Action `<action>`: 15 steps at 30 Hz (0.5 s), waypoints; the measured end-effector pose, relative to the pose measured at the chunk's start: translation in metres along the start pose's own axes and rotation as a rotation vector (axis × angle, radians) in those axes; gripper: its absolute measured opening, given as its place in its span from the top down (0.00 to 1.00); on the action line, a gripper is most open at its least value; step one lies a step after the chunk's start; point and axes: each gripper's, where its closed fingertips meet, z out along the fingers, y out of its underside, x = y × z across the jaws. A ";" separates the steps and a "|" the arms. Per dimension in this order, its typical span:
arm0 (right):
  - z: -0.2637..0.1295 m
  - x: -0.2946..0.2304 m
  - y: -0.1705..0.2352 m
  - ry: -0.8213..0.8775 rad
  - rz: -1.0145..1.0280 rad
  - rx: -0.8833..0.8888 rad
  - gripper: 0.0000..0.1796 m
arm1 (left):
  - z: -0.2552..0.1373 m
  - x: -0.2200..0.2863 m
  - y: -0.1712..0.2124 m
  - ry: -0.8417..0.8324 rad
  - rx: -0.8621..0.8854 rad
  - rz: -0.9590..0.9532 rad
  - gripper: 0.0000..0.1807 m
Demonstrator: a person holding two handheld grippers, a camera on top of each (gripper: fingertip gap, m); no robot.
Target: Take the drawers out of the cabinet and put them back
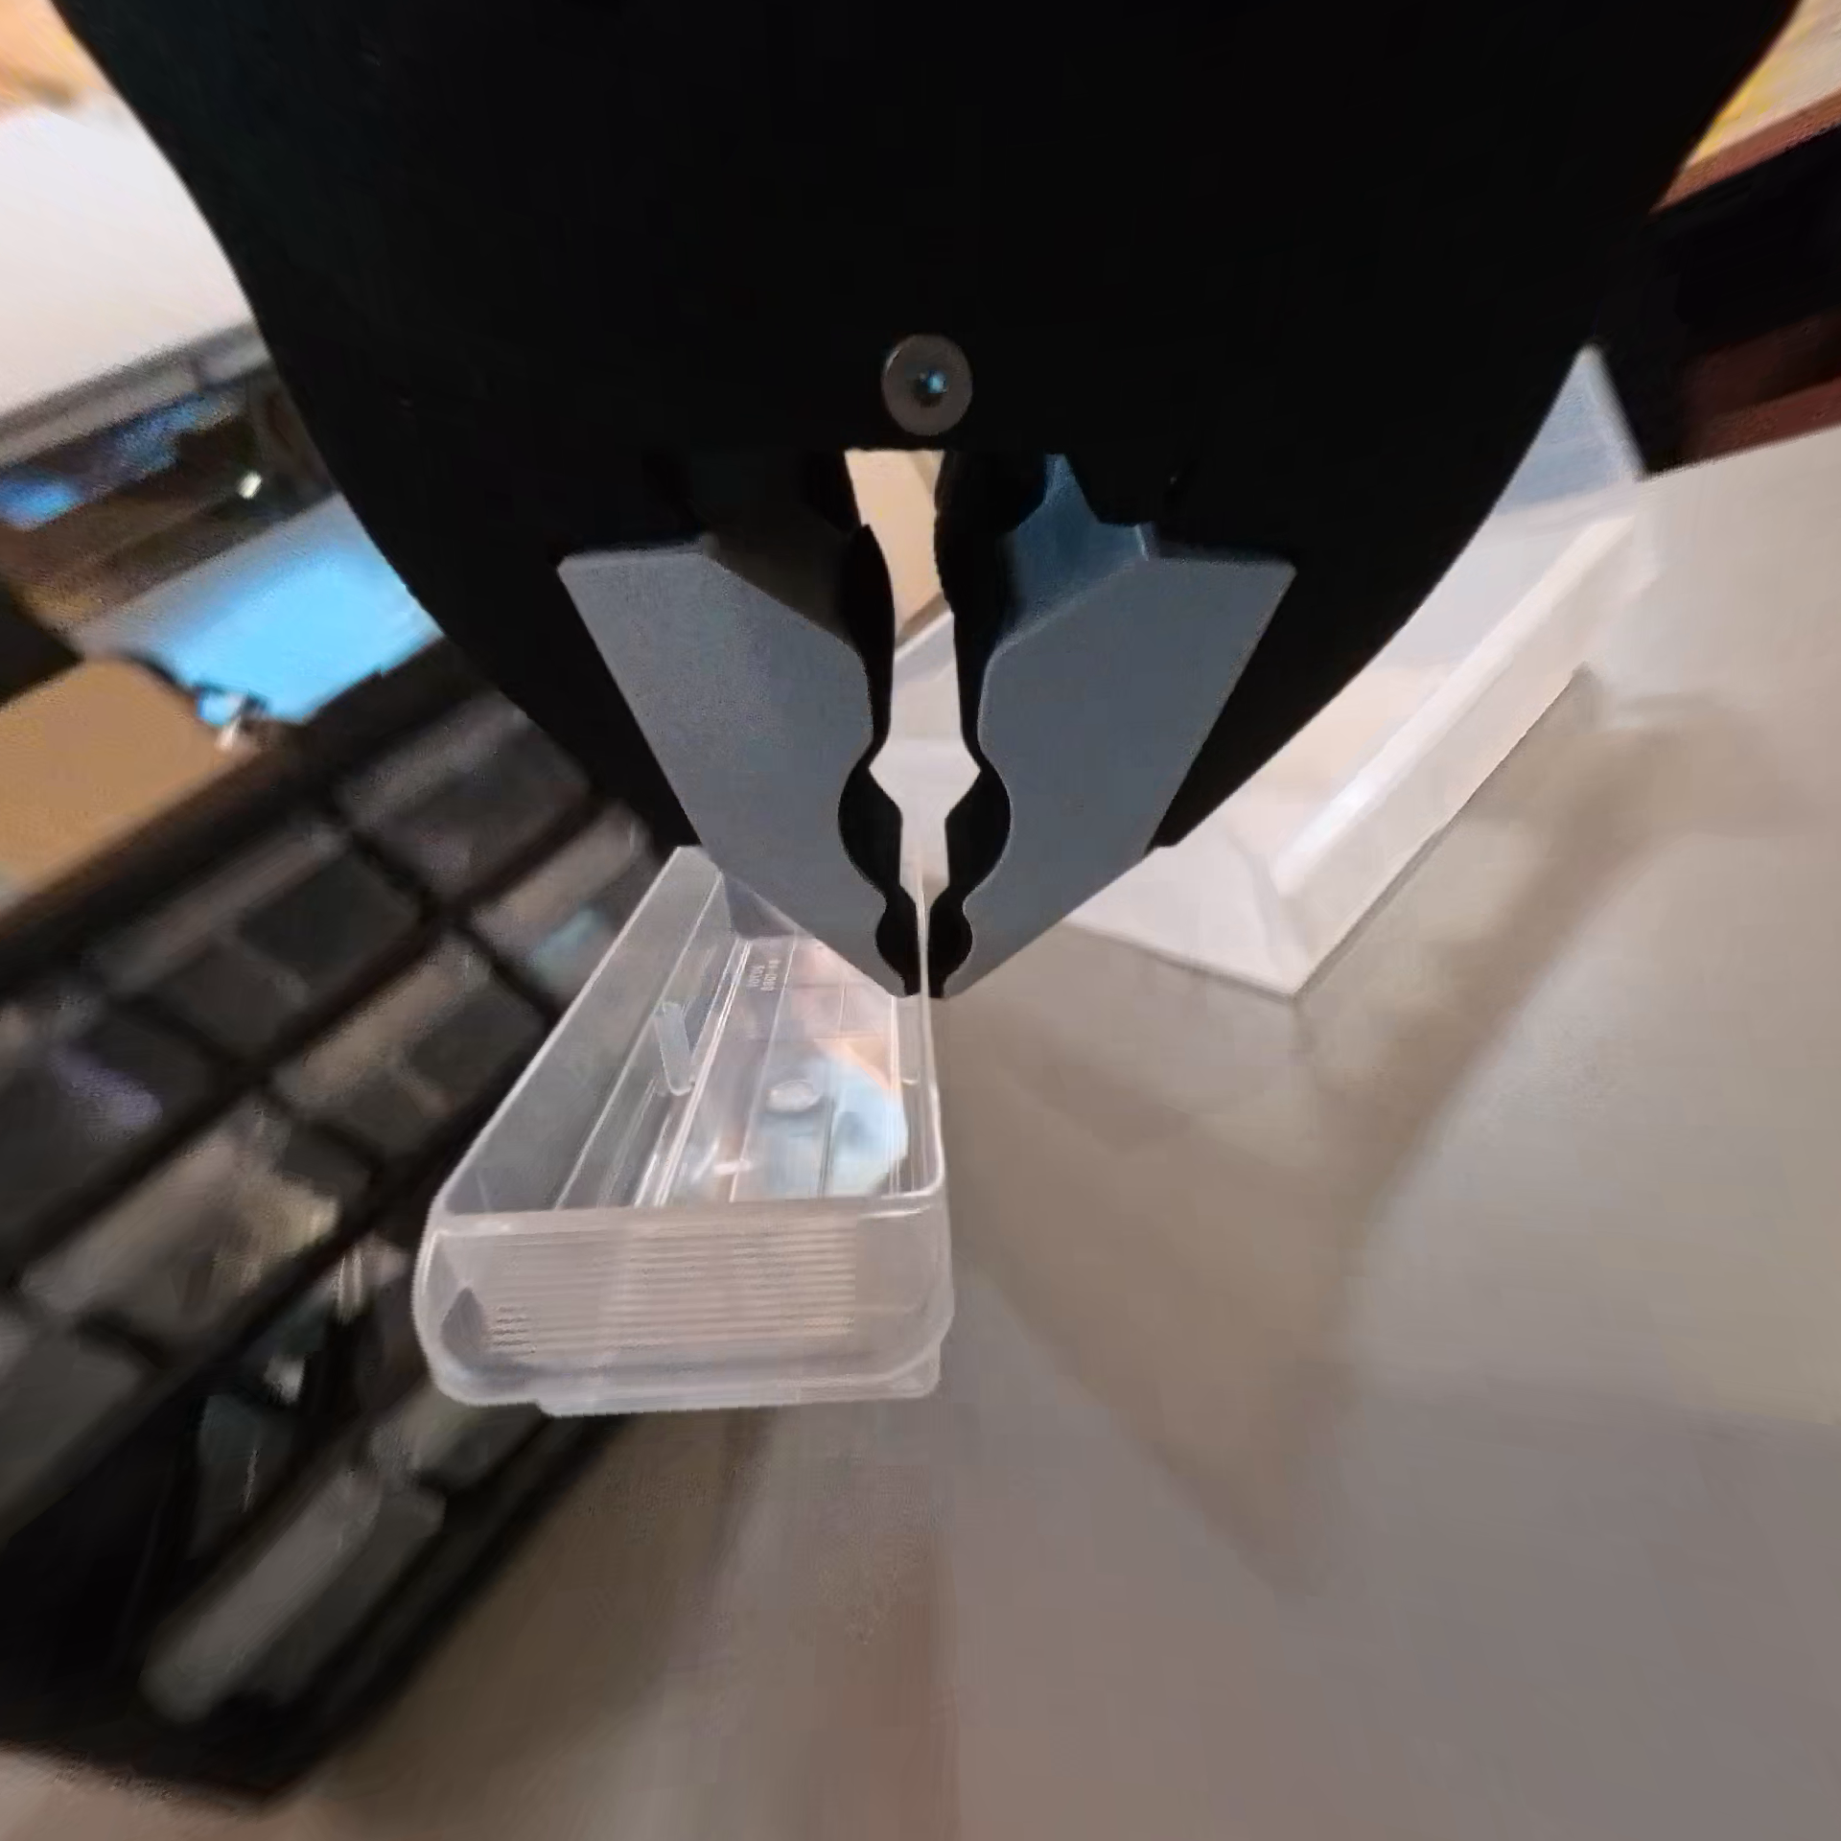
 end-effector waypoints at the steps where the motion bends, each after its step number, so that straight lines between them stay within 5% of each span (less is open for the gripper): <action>1: -0.010 -0.001 0.014 -0.004 0.043 -0.042 1.00 | 0.000 0.000 0.000 0.001 0.001 -0.001 0.78; 9: -0.043 -0.046 0.157 -0.272 0.668 -0.357 1.00 | 0.000 0.000 0.000 0.002 0.003 -0.004 0.78; 15: -0.002 -0.088 0.165 -0.570 0.804 -0.322 1.00 | 0.000 0.000 0.000 0.003 0.003 -0.003 0.78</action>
